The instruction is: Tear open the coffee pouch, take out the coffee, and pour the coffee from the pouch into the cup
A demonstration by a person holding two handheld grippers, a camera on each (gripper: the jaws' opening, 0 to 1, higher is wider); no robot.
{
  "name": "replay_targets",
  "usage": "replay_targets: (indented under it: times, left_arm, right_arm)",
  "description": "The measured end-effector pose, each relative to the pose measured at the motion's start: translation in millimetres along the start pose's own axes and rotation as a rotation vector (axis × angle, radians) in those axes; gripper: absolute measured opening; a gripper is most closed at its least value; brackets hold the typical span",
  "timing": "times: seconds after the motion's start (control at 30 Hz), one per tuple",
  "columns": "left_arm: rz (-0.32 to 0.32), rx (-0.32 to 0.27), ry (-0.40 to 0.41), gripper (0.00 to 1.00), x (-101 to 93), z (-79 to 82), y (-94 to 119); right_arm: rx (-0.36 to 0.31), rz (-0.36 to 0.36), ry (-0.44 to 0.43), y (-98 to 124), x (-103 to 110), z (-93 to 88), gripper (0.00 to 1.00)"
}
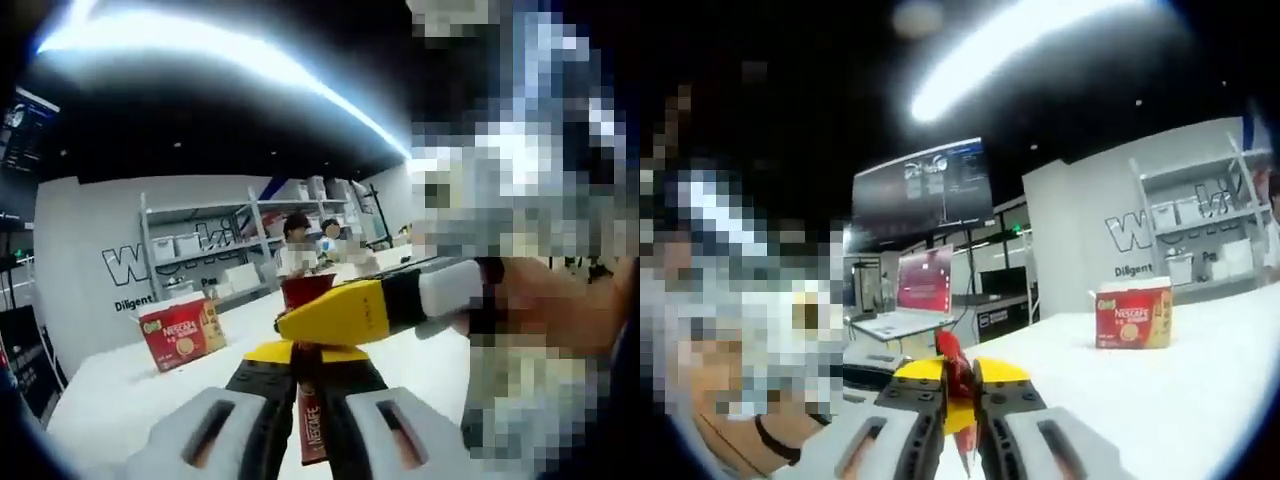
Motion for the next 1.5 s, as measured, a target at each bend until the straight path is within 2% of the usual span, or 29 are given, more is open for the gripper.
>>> replay_targets:
  times: [0.07, 0.1, 0.17, 0.23, 0.3, 0.43, 0.47, 0.53, 0.6, 0.77, 0.8, 0.9, 0.93, 0.97, 1.03, 1.1, 1.17, 1.27, 1.3, 1.4, 1.47, 1.5]
  left_arm:
    - [0.016, 0.013, -0.022, 0.16, 8.9, -4.8, -1]
    - [0.040, 0.040, -0.026, 0.22, 11.8, -9.1, -1]
    - [0.067, 0.095, -0.042, 0.25, 15.1, -18.3, -2]
    - [0.074, 0.117, -0.054, 0.24, 15.7, -24.5, -4]
    - [0.066, 0.138, -0.041, 0.16, 16.1, -30.4, -4]
    - [0.056, 0.111, -0.025, 0.14, 11.8, -26.3, -5]
    - [0.060, 0.111, -0.033, 0.14, 11.6, -24.5, -4]
    - [0.061, 0.104, -0.041, 0.13, 10.8, -21.2, -3]
    - [0.060, 0.101, -0.037, 0.13, 9.9, -19.6, -2]
    - [0.050, 0.108, -0.045, 0.13, 8.9, -18.4, 1]
    - [0.050, 0.115, -0.055, 0.13, 8.7, -18.9, 1]
    - [0.052, 0.109, -0.078, 0.16, 11.1, -22.4, -1]
    - [0.087, 0.138, -0.099, 0.18, 16.4, -26.2, 0]
    - [0.115, 0.172, -0.117, 0.20, 18.7, -30.6, 0]
    - [0.175, 0.185, -0.153, 0.27, 23.0, -31.9, -3]
    - [0.241, 0.207, -0.200, 0.27, 27.7, -31.2, -1]
    - [0.266, 0.219, -0.229, 0.26, 27.1, -29.3, 1]
    - [0.258, 0.225, -0.220, 0.20, 23.5, -29.0, 0]
    - [0.252, 0.226, -0.228, 0.15, 20.9, -29.2, -1]
    - [0.240, 0.238, -0.249, 0.11, 19.1, -29.8, -3]
    - [0.162, 0.220, -0.202, 0.11, 15.6, -31.8, -5]
    - [0.054, 0.175, -0.119, 0.11, 7.9, -30.3, -4]
  right_arm:
    - [-0.006, -0.014, -0.021, -1, -5, 2.3, 0.05]
    - [-0.016, -0.020, -0.039, -2, -9, 4.5, 0.05]
    - [-0.030, -0.017, -0.097, -2, -13, 9.6, 0.04]
    - [-0.041, -0.010, -0.122, -1, -17, 15.0, 0.04]
    - [-0.047, -0.001, -0.136, 0, -17, 19.3, 0.04]
    - [-0.053, 0.003, -0.110, 0, -15, 22.8, 0.06]
    - [-0.073, 0.001, -0.092, 1, -14, 25.5, 0.06]
    - [-0.082, 0.003, -0.075, 1, -11, 26.2, 0.13]
    - [-0.075, 0.002, -0.062, -1, -11, 24.4, 0.16]
    - [-0.020, 0.030, -0.085, -5, -6, 7.3, 0.13]
    - [-0.018, 0.028, -0.092, -4, -7, 6.8, 0.08]
    - [-0.012, -0.017, -0.111, -7, -16, 4.3, 0.06]
    - [-0.041, -0.069, -0.110, -10, -24, 4.1, 0.06]
    - [-0.043, -0.085, -0.129, -12, -27, 1.2, 0.06]
    - [-0.045, -0.075, -0.183, -14, -26, -2.9, 0.06]
    - [-0.060, -0.084, -0.203, -15, -28, -4.8, 0.06]
    - [-0.060, -0.093, -0.210, -16, -29, -6.0, 0.06]
    - [-0.054, -0.098, -0.218, -17, -27, -4.9, 0.06]
    - [-0.056, -0.102, -0.210, -16, -27, -3.8, 0.06]
    - [-0.043, -0.084, -0.168, -16, -23, -2.4, 0.06]
    - [-0.028, -0.005, -0.109, -13, -16, -2.1, 0.09]
    - [-0.028, 0.051, -0.078, -9, -11, -0.8, 0.12]
Point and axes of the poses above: the point that each gripper's makers call its tool centre point, and the gripper's own axes: y roughly backward along the fingers, x roughly to its left, z roughly out of its top, the point moved 2 cm from there along y, roughly backward along the fingers, and after that the axes turned 11 degrees about -z, right-handed, at the moved point
